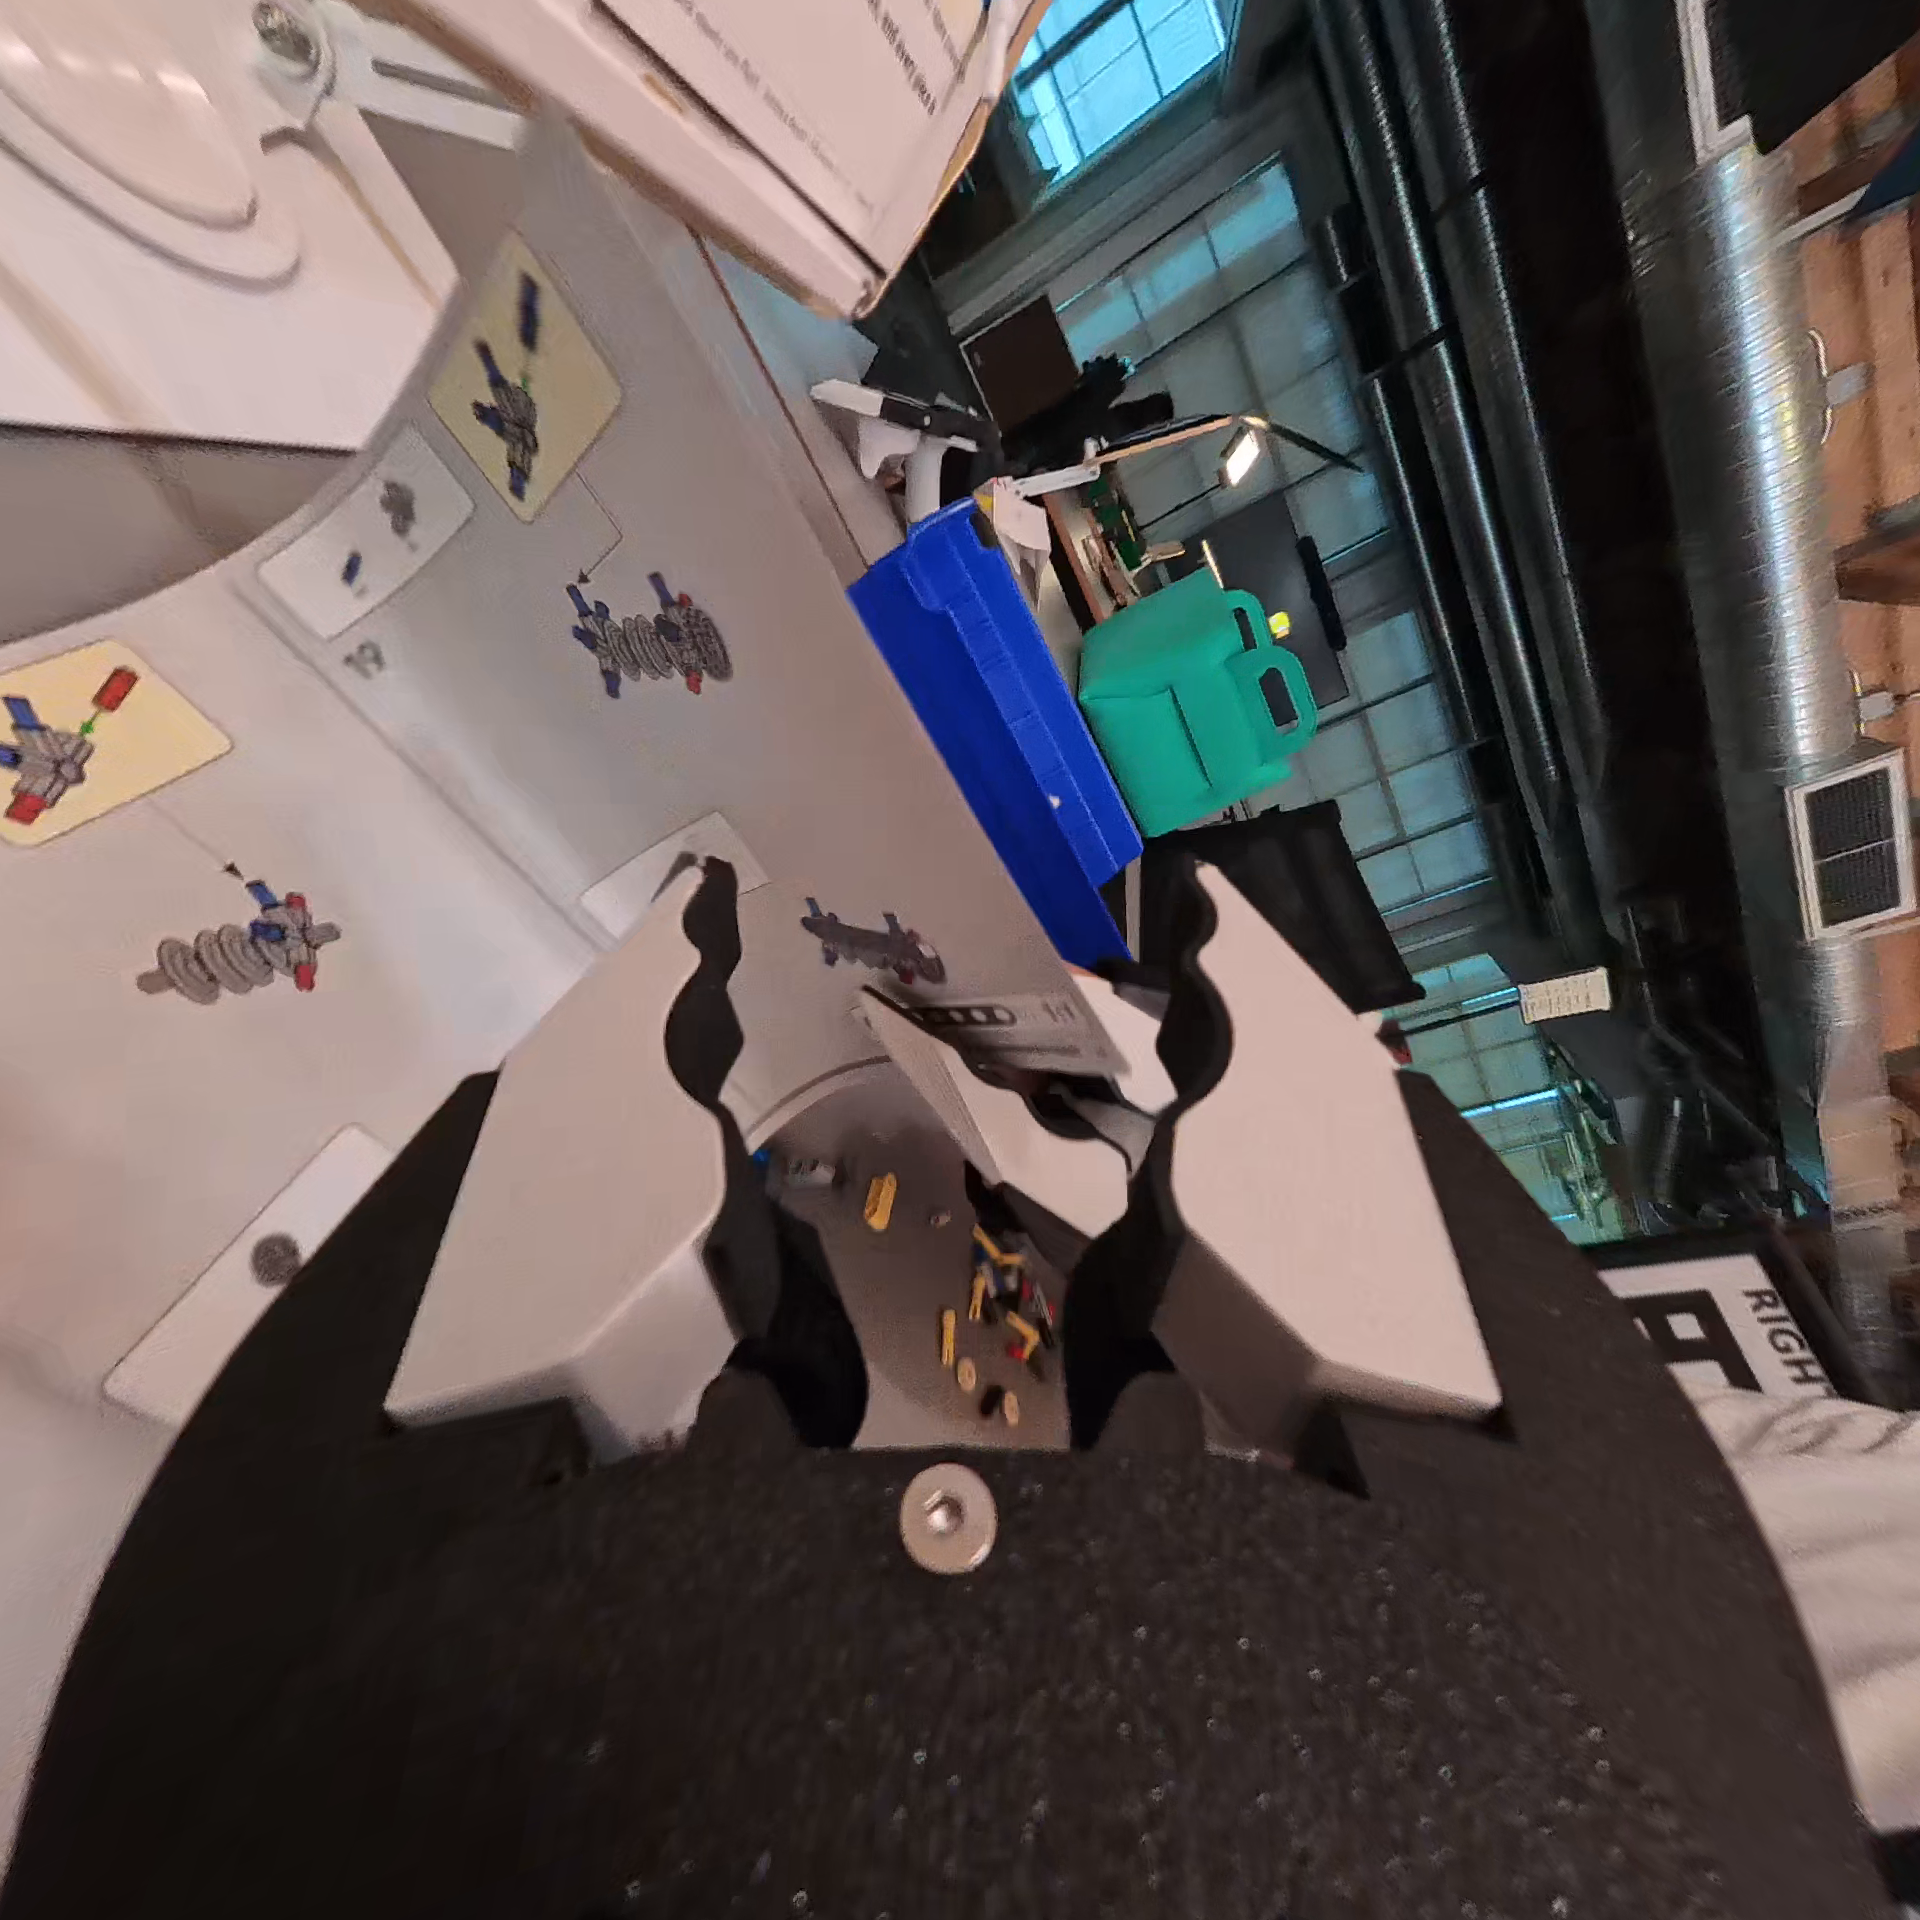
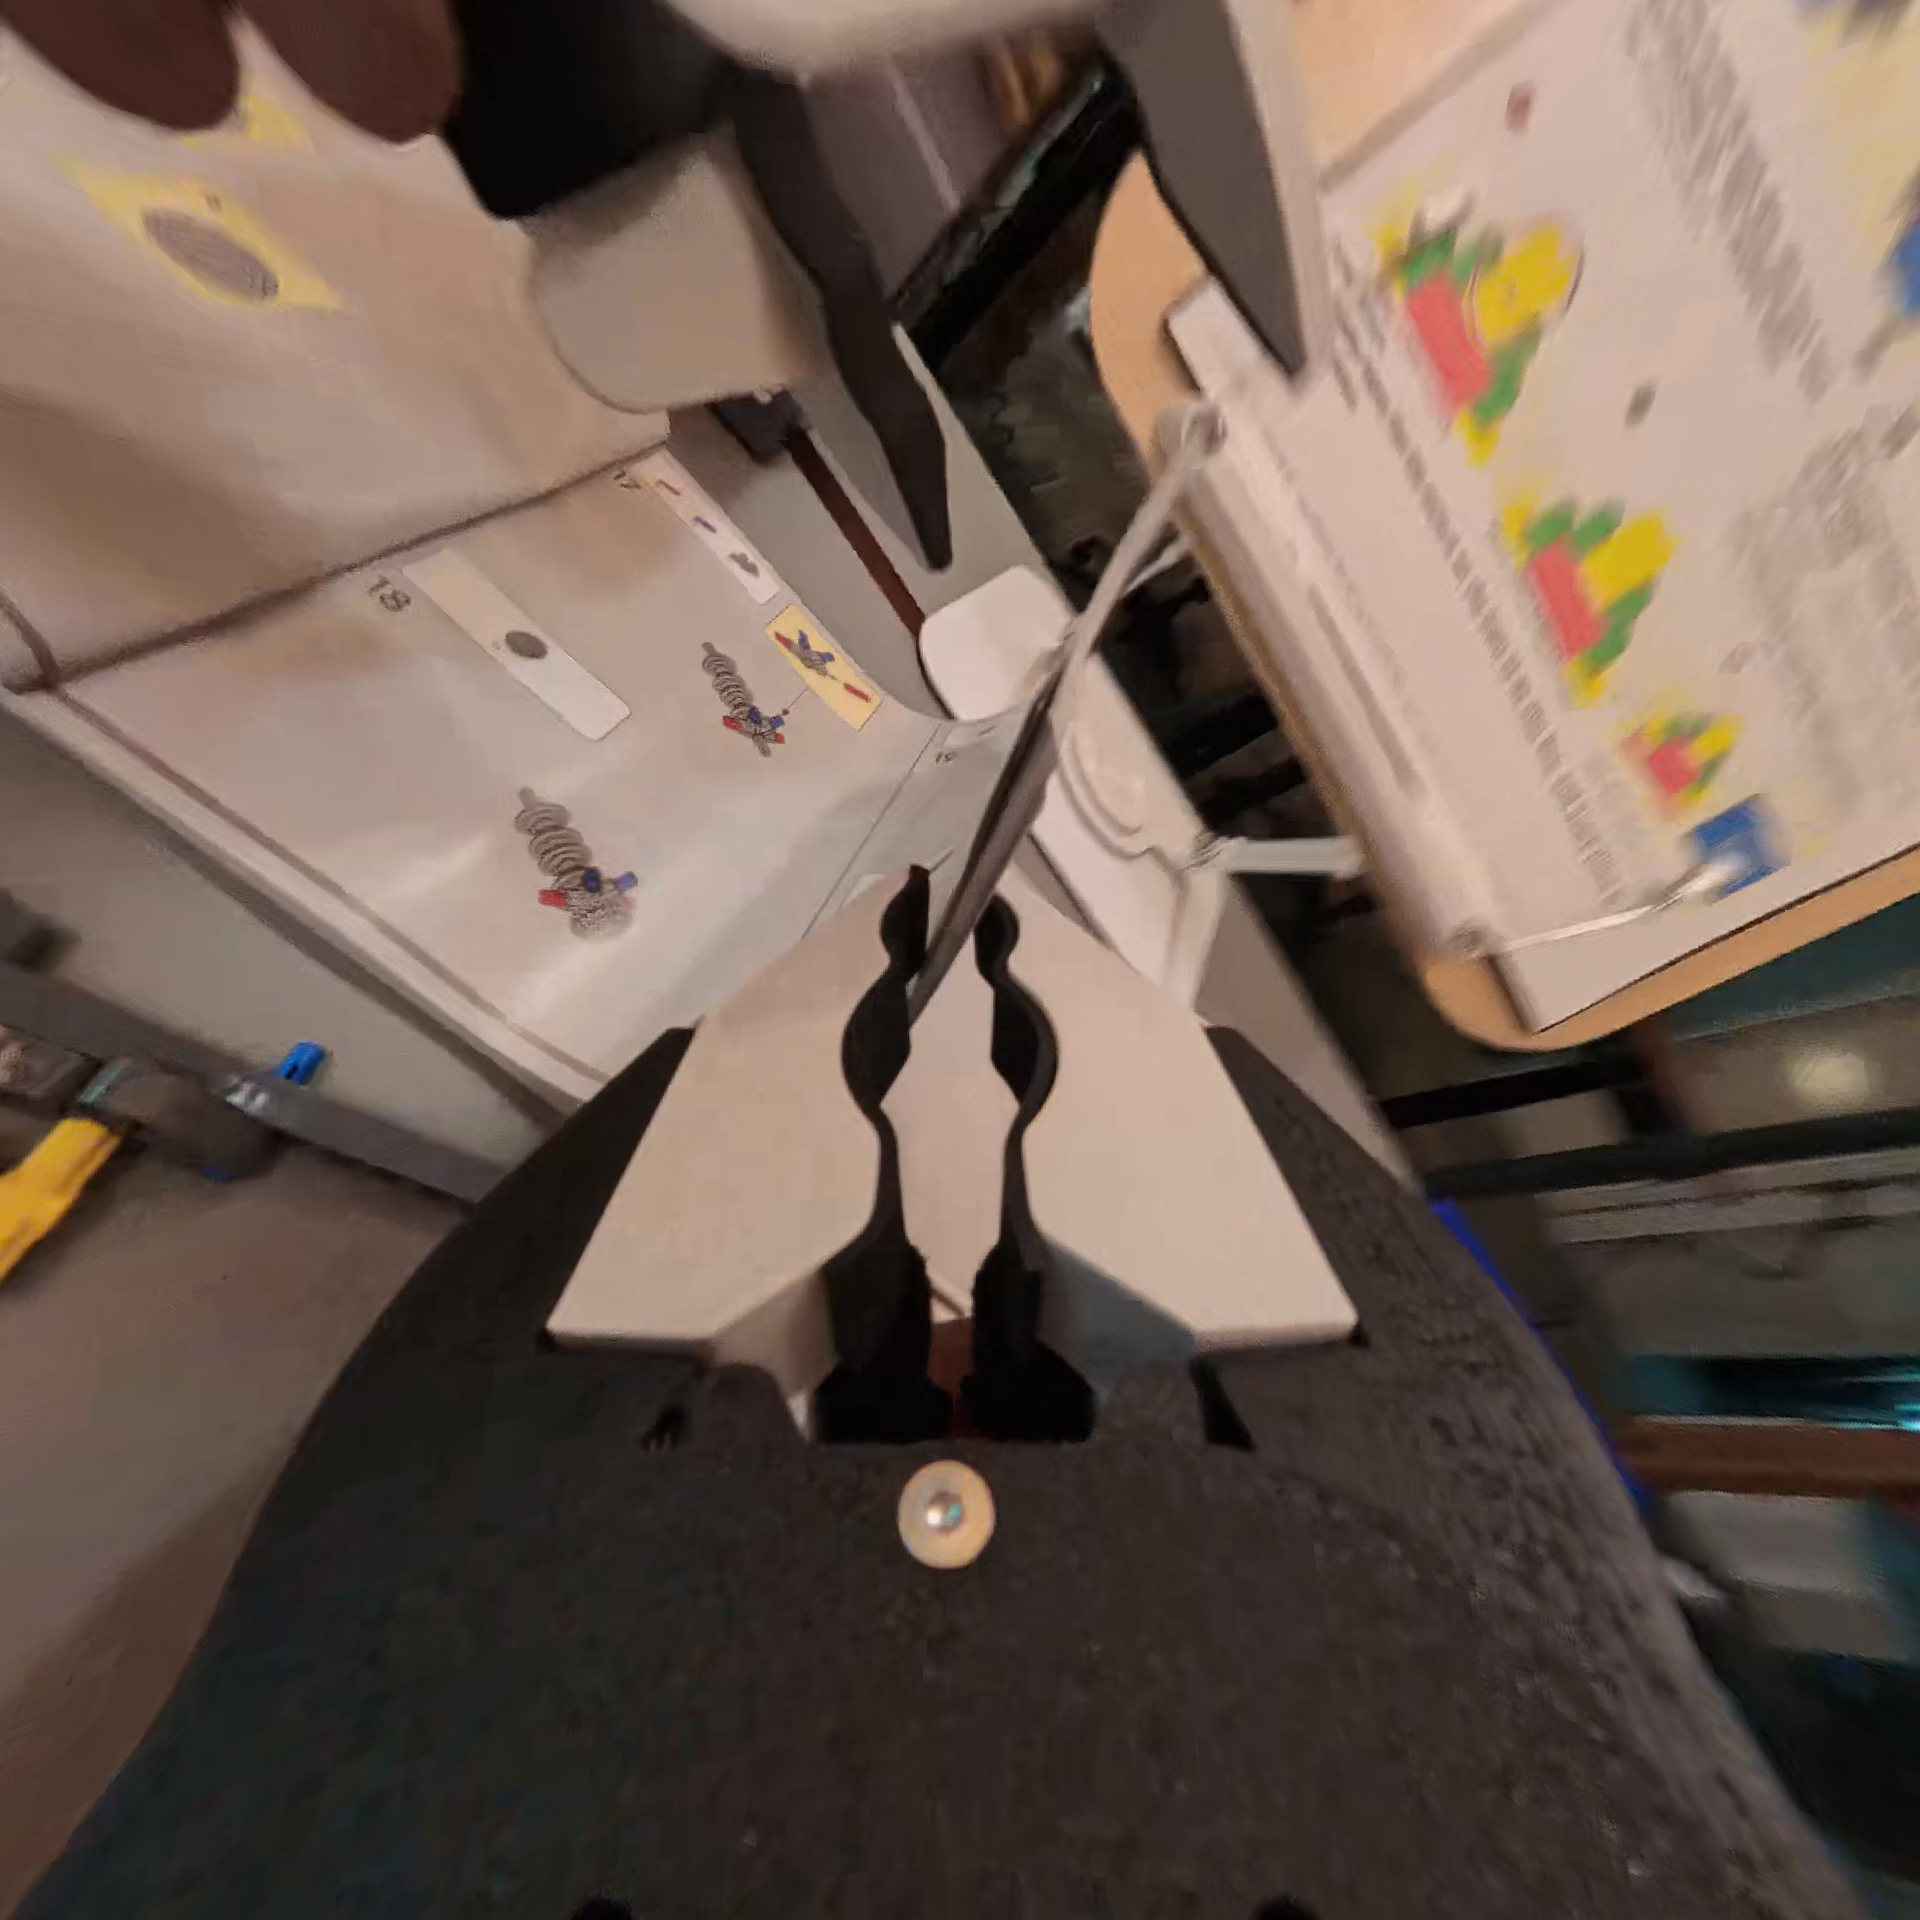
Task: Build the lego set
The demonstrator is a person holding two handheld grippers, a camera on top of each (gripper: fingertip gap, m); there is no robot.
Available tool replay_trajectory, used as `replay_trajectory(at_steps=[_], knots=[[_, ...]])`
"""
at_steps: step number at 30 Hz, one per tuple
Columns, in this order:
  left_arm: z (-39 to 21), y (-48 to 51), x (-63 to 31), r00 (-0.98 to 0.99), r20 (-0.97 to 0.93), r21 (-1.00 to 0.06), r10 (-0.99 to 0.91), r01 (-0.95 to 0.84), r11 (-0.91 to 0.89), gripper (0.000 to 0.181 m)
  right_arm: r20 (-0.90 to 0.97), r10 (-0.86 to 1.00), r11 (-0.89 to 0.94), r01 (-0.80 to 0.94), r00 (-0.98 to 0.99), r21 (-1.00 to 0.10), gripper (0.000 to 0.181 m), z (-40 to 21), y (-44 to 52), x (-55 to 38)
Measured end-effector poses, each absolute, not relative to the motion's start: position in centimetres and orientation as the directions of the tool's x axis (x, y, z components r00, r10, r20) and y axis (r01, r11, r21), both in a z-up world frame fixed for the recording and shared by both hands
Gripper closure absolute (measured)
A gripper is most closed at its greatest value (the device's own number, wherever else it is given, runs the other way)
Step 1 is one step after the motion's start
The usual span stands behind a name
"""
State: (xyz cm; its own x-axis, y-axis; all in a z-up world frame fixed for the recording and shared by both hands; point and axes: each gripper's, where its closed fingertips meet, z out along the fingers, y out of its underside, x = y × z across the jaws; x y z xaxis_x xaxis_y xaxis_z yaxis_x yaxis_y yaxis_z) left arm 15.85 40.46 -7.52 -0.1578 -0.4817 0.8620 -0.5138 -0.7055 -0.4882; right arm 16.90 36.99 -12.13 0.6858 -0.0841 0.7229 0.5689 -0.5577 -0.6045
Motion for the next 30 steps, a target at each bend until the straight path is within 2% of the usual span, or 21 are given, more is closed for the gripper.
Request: replay_trajectory(at_steps=[2, 3, 6, 7, 10, 12, 14, 18, 20, 22, 25, 30], knots=[[-8.5, 40.3, 15.1, -0.126, 0.854, -0.486, -0.505, -0.543, -0.685, 0.107, 0.825, -0.035, -0.555, 0.676, 0.563, -0.485, 0.174, -11.8, 37.6, 15.0], [-9.1, 40.1, 14.7, -0.107, 0.852, -0.478, -0.512, -0.558, -0.678, 0.118, 0.84, -0.009, -0.548, 0.7, 0.543, -0.458, 0.176, -12.0, 37.9, 14.1], [-10.9, 41.0, 13.6, -0.039, 0.834, -0.473, -0.55, -0.563, -0.678, 0.172, 0.786, 0.037, -0.551, 0.668, 0.617, -0.5, 0.168, -12.7, 38.1, 12.8], [-10.9, 41.1, 13.3, -0.061, 0.839, -0.478, -0.54, -0.556, -0.68, 0.177, 0.716, 0.076, -0.549, 0.629, 0.693, -0.55, 0.155, -13.1, 37.8, 12.0], [-11.3, 42.2, 12.9, -0.099, 0.846, -0.492, -0.525, -0.524, -0.695, 0.18, 0.315, 0.179, -0.494, 0.361, 0.932, -0.791, 0.107, -11.2, 37.0, 8.6], [-11.2, 42.4, 12.9, -0.148, 0.855, -0.498, -0.497, -0.503, -0.707, 0.18, 0.021, 0.188, -0.477, 0.11, 0.982, -0.872, 0.085, -8.9, 37.3, 8.9], [-10.9, 42.2, 13.1, -0.194, 0.875, -0.478, -0.444, -0.493, -0.727, 0.18, -0.234, 0.197, -0.494, -0.109, 0.952, -0.863, 0.066, -8.3, 38.7, 10.5], [-10.5, 41.6, 13.8, -0.24, 0.886, -0.463, -0.396, -0.475, -0.748, 0.18, -0.418, 0.174, -0.607, -0.237, 0.892, -0.759, 0.046, -13.1, 41.3, 13.1], [-10.3, 41.4, 14.2, -0.25, 0.893, -0.45, -0.374, -0.469, -0.76, 0.179, -0.456, 0.175, -0.605, -0.27, 0.872, -0.749, 0.051, -13.9, 42.2, 12.7], [-10.3, 41.5, 14.6, -0.243, 0.903, -0.429, -0.354, -0.467, -0.773, 0.176, -0.397, 0.146, -0.607, -0.235, 0.906, -0.759, 0.068, -14.9, 42.5, 13.6], [-9.5, 40.9, 14.4, -0.285, 0.916, -0.393, -0.283, -0.49, -0.778, 0.166, -0.415, 0.129, -0.611, -0.258, 0.9, -0.749, 0.084, -15.8, 42.5, 14.2], [-9.9, 40.6, 13.9, -0.296, 0.905, -0.42, -0.306, -0.505, -0.754, 0.162, -0.478, 0.12, -0.583, -0.328, 0.87, -0.744, 0.089, -16.4, 42.2, 14.7]])
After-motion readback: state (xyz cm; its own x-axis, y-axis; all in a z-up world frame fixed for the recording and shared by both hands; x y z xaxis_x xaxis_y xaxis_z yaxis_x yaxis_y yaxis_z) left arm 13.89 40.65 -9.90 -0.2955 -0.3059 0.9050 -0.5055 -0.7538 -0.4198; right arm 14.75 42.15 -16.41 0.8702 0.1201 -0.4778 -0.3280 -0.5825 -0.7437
